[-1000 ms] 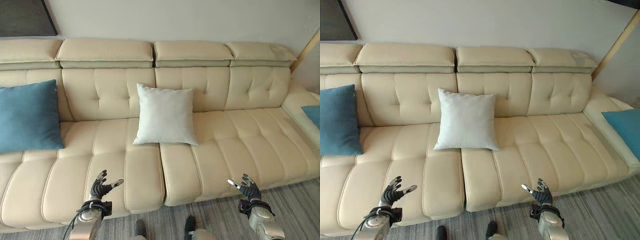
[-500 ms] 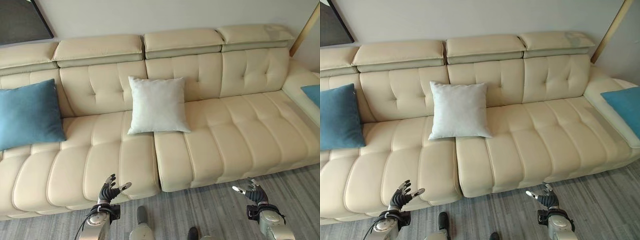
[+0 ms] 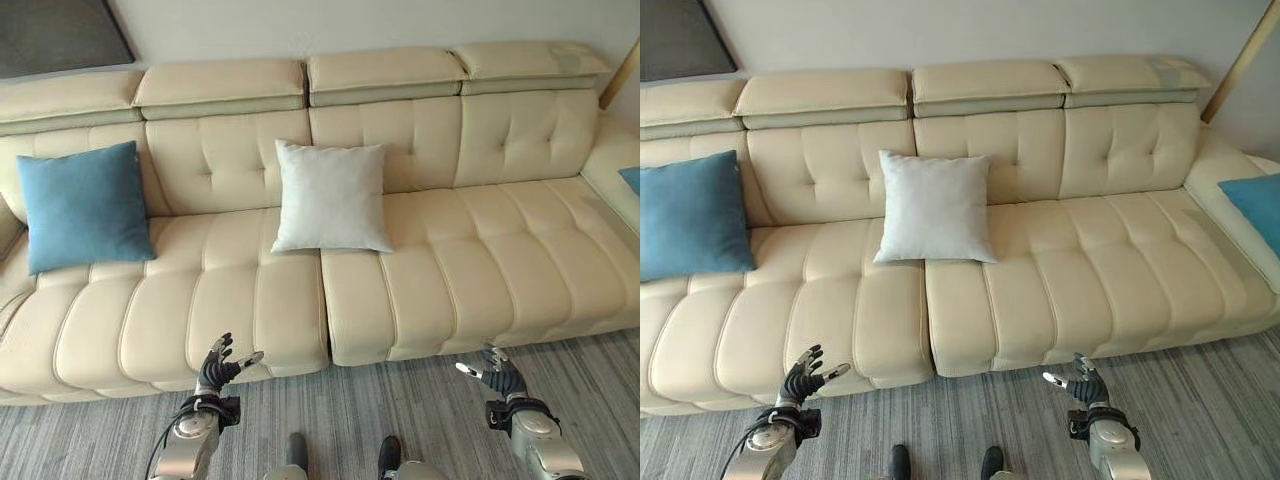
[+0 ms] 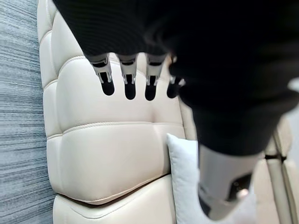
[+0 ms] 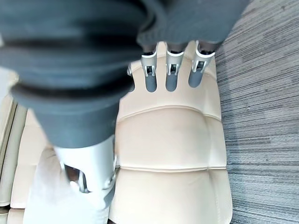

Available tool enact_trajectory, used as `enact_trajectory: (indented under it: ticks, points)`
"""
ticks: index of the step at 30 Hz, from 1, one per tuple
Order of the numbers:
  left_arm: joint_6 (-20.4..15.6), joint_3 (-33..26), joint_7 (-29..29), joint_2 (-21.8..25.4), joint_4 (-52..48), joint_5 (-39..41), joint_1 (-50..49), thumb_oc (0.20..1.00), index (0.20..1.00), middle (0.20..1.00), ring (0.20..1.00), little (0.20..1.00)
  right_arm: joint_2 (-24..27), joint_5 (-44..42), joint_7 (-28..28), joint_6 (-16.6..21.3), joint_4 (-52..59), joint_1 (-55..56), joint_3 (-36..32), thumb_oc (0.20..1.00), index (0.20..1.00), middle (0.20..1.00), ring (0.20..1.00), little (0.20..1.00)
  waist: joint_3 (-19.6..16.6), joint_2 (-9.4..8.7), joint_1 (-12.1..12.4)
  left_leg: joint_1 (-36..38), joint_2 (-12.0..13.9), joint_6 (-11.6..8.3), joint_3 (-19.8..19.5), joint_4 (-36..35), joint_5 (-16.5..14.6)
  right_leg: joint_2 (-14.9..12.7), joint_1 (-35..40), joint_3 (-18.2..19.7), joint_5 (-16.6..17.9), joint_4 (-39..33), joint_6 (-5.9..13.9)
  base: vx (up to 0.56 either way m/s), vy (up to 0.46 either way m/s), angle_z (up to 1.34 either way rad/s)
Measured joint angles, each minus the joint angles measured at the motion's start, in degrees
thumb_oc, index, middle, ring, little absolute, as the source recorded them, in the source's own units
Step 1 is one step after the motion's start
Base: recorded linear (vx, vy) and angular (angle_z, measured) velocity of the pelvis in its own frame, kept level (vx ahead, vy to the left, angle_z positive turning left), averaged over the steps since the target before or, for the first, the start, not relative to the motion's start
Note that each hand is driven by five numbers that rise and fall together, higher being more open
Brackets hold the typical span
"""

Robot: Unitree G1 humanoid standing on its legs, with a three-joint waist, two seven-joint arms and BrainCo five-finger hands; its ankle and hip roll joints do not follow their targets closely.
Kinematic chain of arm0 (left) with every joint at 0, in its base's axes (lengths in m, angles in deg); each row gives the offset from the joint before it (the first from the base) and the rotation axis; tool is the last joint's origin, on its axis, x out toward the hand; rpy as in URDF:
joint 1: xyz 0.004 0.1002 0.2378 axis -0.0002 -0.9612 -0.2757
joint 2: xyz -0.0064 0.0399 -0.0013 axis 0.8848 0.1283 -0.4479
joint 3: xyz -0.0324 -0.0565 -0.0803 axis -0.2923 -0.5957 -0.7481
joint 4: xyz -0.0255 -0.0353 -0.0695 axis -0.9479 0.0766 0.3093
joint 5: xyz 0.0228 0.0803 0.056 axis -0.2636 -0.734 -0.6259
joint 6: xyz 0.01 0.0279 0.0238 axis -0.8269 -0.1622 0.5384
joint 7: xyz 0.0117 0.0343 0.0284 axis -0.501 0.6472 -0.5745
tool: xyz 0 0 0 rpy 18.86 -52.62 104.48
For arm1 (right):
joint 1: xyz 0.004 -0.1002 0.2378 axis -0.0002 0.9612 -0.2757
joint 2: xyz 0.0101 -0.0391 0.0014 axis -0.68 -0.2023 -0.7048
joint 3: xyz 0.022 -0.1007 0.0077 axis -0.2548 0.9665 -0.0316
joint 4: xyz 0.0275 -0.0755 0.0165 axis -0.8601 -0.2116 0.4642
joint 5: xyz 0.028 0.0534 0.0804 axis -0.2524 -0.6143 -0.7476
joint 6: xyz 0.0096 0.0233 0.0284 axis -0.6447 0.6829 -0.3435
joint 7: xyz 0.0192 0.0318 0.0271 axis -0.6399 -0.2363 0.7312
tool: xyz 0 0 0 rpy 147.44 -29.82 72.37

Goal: Pick up all the scattered cushions and arrange them neatly on the sofa.

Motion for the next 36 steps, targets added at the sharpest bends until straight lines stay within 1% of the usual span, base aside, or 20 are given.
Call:
enact_trajectory:
  ticks: [3, 5, 9, 11, 12, 15, 16, 17, 20, 21, 23, 25, 27, 29, 31, 32, 33, 34, 35, 36]
  points:
    - [0.35, -0.03, 0.4, 0.03, -0.38, -0.02, -1.89, 1.0, 1.0, 1.0, 1.0, 1.0, -0.12, 0.01, -0.01, 0.0, 0.32, 0.78, 0.08, 1.0, 1.0, 1.0, 1.0, 1.0, -1.38, -0.13, -0.05, 0.99, -0.31, 0.06, 0.35, 0.01, 0.16, 0.06, 1.34, 0.66, 0.84, -2.07, 0.04, 0.0, 0.087, -0.11]
    - [0.59, 0.0, 0.78, 0.0, -0.4, -0.03, -2.32, 1.0, 1.0, 1.0, 1.0, 1.0, -0.15, 0.0, -0.01, -0.01, 1.79, 2.02, 0.08, 1.0, 1.0, 1.0, 1.0, 1.0, -1.64, -0.34, -0.34, 1.85, -0.48, 0.5, 0.57, 0.04, 0.66, 0.12, 2.35, 0.89, 1.94, -3.3, 0.89, -0.02, 0.094, -0.09]
    - [0.92, 0.26, 1.57, 0.01, -0.93, -0.07, -2.36, 1.0, 1.0, 1.0, 1.0, 1.0, -1.56, -0.09, -0.06, -0.06, 1.94, 3.07, -0.43, 1.0, 1.0, 1.0, 1.0, 1.0, -1.9, -0.96, -1.57, 2.91, -0.8, 0.29, 2.64, 0.4, 0.76, 0.1, 2.12, 2.78, 3.19, -3.1, -0.04, -0.06, 0.123, -0.29]
    - [1.45, 1.38, 1.95, 0.2, -1.03, -0.14, -1.68, 1.0, 1.0, 1.0, 1.0, 1.0, -3.82, -0.13, 0.0, -0.13, 1.83, 4.27, -2.92, 1.0, 1.0, 1.0, 1.0, 1.0, -1.94, -1.47, -3.26, 2.94, -1.1, 0.43, 4.58, 0.42, 0.67, 0.1, 0.61, 4.96, 4.42, -2.57, 0.29, -0.11, 0.176, -0.49]
    - [1.56, 1.82, 2.05, 0.46, -1.08, -0.19, -1.75, 1.0, 1.0, 1.0, 1.0, 1.0, -4.21, -0.16, 0.0, -0.35, 1.67, 3.51, -3.43, 1.0, 1.0, 1.0, 1.0, 1.0, -1.98, -1.43, -3.04, 2.94, -1.05, 0.64, 5.68, 0.38, 0.2, -0.17, -0.13, 5.68, 4.25, -2.3, 0.59, -0.07, 0.132, -0.67]
    - [1.74, 1.83, 3.11, 0.67, -1.0, -1.42, -0.2, 1.0, 1.0, 1.0, 1.0, 1.0, -4.2, -0.07, 0.21, -1.24, 1.71, 4.21, -4.74, 1.0, 1.0, 1.0, 1.0, 1.0, -1.62, -2.25, -5.53, 2.98, -1.94, 0.98, 8.39, 0.31, -0.29, -0.74, -2.06, 8.37, 4.71, -1.58, 1.6, -0.09, 0.108, -0.6]
    - [1.75, 1.85, 3.19, 1.31, -1.0, -2.35, 1.0, 1.0, 1.0, 1.0, 1.0, 1.0, -4.22, -0.04, 0.64, -1.23, 1.68, 4.4, -5.38, 1.0, 1.0, 1.0, 1.0, 1.0, -1.0, -2.75, -6.63, 3.24, -2.24, 0.92, 11.19, -0.02, -0.91, -1.14, -4.22, 10.14, 4.82, 0.46, 2.5, -0.07, 0.065, -0.88]
    - [1.75, 1.78, 3.14, 1.82, -0.94, -2.36, 1.58, 1.0, 1.0, 1.0, 1.0, 1.0, -4.59, -0.04, 0.82, -1.24, 1.59, 4.01, -5.84, 1.0, 1.0, 1.0, 1.0, 1.0, -0.27, -2.85, -6.42, 3.66, -2.0, 1.12, 12.92, -0.08, -1.03, -1.83, -5.17, 10.2, 4.7, 1.1, 3.08, -0.07, 0.03, -0.95]
    - [1.75, 1.69, 3.09, 2.12, -0.7, -2.33, 2.23, 1.0, 1.0, 1.0, 1.0, 1.0, -5.02, -0.04, 1.45, -1.32, 1.4, 3.95, -5.9, 1.0, 1.0, 1.0, 1.0, 1.0, 0.48, -2.29, -6.33, 4.32, -1.84, 2.0, 17.39, -0.08, -1.86, -4.39, -6.58, 3.55, 2.71, 1.44, 3.3, 0.04, -0.009, -0.97]
    - [1.75, 1.65, 3.08, 2.28, -0.88, -2.27, 2.0, 1.0, 1.0, 1.0, 1.0, 1.0, -5.08, -0.02, 1.59, -1.37, 1.53, 3.42, -5.77, 1.0, 1.0, 1.0, 1.0, 1.0, 1.14, -1.6, -5.2, 4.76, -0.85, 1.87, 21.99, -0.09, -2.17, -7.68, -8.84, -8.2, 1.74, 4.95, 4.04, 0.02, -0.116, -1.28]
    - [1.84, 1.69, 3.2, 2.33, -0.82, -2.27, 1.7, 1.0, 1.0, 1.0, 1.0, 1.0, -5.01, 0.03, 1.88, -1.38, 1.42, 3.47, -5.95, 1.0, 1.0, 1.0, 1.0, 1.0, 1.13, -1.81, -5.41, 4.41, -0.79, 1.29, 22.21, -0.07, -2.59, -10.01, -10.05, -13.7, 1.47, 6.61, 4.69, 0.05, -0.197, -1.01]
    - [2.03, 1.87, 3.6, 2.26, -0.67, -2.27, 1.32, 1.0, 1.0, 1.0, 1.0, 1.0, -4.88, 0.05, 2.01, -1.39, -0.4, 3.52, -6.03, 1.0, 1.0, 1.0, 1.0, 1.0, 1.28, -1.52, -5.45, 4.69, 0.51, 0.67, 23.2, -0.07, -2.9, -11.07, -10.69, -20.09, 1.32, 8.25, 4.21, 0.1, -0.216, -0.63]
    - [2.05, 1.86, 3.64, 2.25, -0.45, -2.28, 1.46, 1.0, 1.0, 1.0, 1.0, 1.0, -4.87, 0.04, 2.21, -2.04, -1.16, 3.75, -5.99, 1.0, 1.0, 1.0, 1.0, 1.0, 1.3, -1.29, -5.26, 4.91, 1.5, -0.3, 23.09, -0.06, -3.41, -10.32, -10.94, -21.07, 1.91, 9.28, 3.54, 0.15, -0.26, -0.47]
    - [1.99, 2.13, 3.97, 1.65, -0.35, -2.27, 2.01, 1.0, 1.0, 1.0, 1.0, 1.0, -4.52, 0.02, 2.22, -2.32, -2.25, 4.58, -5.6, 1.0, 1.0, 1.0, 1.0, 1.0, 0.65, 0.05, -5.99, 5.51, 3.77, -1.64, 20.5, 0.55, -4.07, -6.71, -10.59, -20.14, 0.82, 9.18, 0.29, 0.17, -0.278, -0.43]
    - [1.97, 2.14, 4.34, 0.93, -0.02, -2.24, 2.02, 1.0, 1.0, 1.0, 1.0, 1.0, -3.42, 0.03, 1.8, -2.31, -2.58, 4.35, -3.32, 1.0, 1.0, 1.0, 1.0, 1.0, 0.01, 1.41, -6.07, 5.29, 7.66, -2.56, 20.08, 4.77, -4.81, -3.1, -9.87, -19.2, -1.12, 9.51, -2.61, 0.29, -0.44, -0.69]
    - [1.87, 2.28, 4.31, 1.17, 0.0, -2.18, 1.51, 1.0, 1.0, 1.0, 1.0, 1.0, -3.8, 0.0, 1.57, -2.28, -3.48, 3.54, -3.37, 1.0, 1.0, 1.0, 1.0, 1.0, -0.25, 1.69, -5.74, 3.71, 11.43, -7.67, 18.68, 14.11, -4.9, -2.46, -11.36, -18.97, -5.53, 17.06, -5.23, 0.3, -0.392, -0.75]
    - [1.88, 2.31, 4.24, 2.32, 0.49, -2.17, 1.26, 1.0, 1.0, 1.0, 1.0, 1.0, -5.38, -0.01, 1.49, -2.42, -5.22, 3.08, -3.35, 1.0, 1.0, 1.0, 1.0, 1.0, -0.59, -1.0, -5.36, 0.85, 13.2, -8.43, 16.12, 26.07, -5.4, -3.68, -12.36, -16.79, -9.05, 21.0, -9.3, 0.21, -0.195, -0.97]
    - [2.03, 2.93, 3.93, 2.1, 1.07, -2.08, 0.26, 1.0, 1.0, 1.0, 1.0, 1.0, -5.71, 0.0, 1.48, -2.31, -4.64, 3.23, -3.14, 1.0, 1.0, 1.0, 1.0, 1.0, -2.06, -1.86, -4.54, -3.3, 16.45, -7.12, 15.78, 36.29, -3.72, -2.08, -11.5, -14.91, -9.8, 19.26, -9.22, 0.23, -0.149, -1.31]
    - [1.97, 3.23, 3.9, 1.5, 1.24, -1.87, -0.58, 1.0, 1.0, 1.0, 1.0, 1.0, -4.78, 0.04, 1.46, -2.27, -3.5, 2.52, -1.12, 1.0, 1.0, 1.0, 1.0, 1.0, -2.02, -1.73, -3.48, -6.24, 16.87, -7.4, 13.05, 42.39, -3.86, -0.72, -9.18, -13.74, -9.52, 16.15, -8.8, 0.21, -0.076, -1.35]
    - [1.97, 3.54, 3.69, 0.94, 1.36, -1.44, -0.6, 1.0, 1.0, 1.0, 1.0, 1.0, -4.07, 0.05, 1.3, -2.24, -2.66, 1.84, 0.09, 1.0, 1.0, 1.0, 1.0, 1.0, -2.03, -1.37, -3.01, -8.77, 15.61, -7.51, 9.54, 45.01, -3.93, 0.58, -7.36, -13.11, -8.52, 12.68, -7.61, 0.21, -0.025, -1.25]
